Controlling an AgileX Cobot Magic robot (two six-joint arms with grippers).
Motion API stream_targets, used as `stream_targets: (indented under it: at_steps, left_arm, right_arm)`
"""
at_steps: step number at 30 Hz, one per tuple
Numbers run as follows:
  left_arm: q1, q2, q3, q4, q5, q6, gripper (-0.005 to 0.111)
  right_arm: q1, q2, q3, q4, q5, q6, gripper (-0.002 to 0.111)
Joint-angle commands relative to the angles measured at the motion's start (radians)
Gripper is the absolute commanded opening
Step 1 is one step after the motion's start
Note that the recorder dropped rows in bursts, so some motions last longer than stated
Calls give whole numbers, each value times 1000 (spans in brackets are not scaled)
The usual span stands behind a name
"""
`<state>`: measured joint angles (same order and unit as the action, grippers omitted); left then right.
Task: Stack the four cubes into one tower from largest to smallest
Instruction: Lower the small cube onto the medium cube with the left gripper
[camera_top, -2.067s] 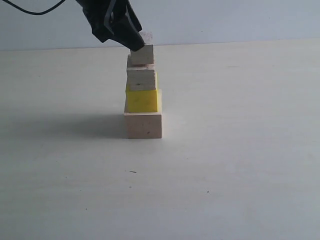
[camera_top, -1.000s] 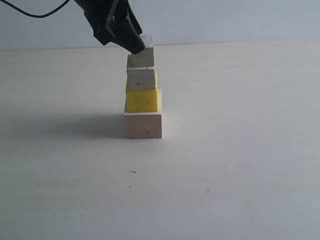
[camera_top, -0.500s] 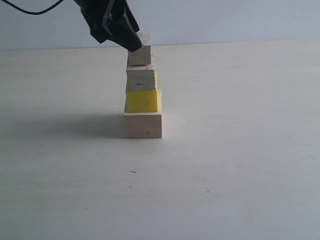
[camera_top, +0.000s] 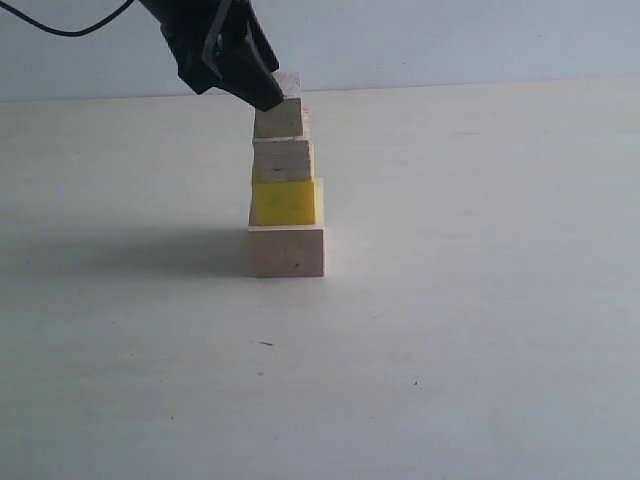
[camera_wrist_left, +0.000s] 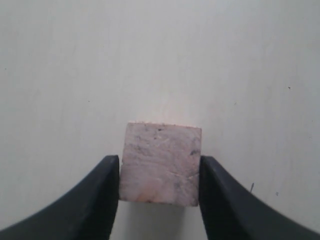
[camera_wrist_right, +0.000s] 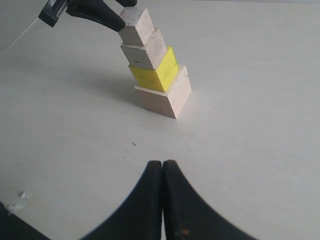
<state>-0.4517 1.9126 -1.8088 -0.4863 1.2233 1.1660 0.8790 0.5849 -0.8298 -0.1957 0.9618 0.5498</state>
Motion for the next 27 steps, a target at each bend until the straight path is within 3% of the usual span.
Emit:
stream_targets:
  at_steps: [1, 7, 14, 27]
  left_arm:
    - [-4, -9, 8, -10, -2, 7, 0]
    - [-4, -9, 8, -10, -2, 7, 1]
    - [-4, -9, 8, -8, -2, 7, 38]
    - [-4, -9, 8, -7, -2, 4, 67]
  right_arm:
    - [4, -6, 5, -8, -6, -6, 0]
    - [4, -6, 5, -8, -6, -6, 0]
    - [4, -6, 5, -8, -6, -6, 0]
    - [4, -6, 5, -9, -6, -8, 0]
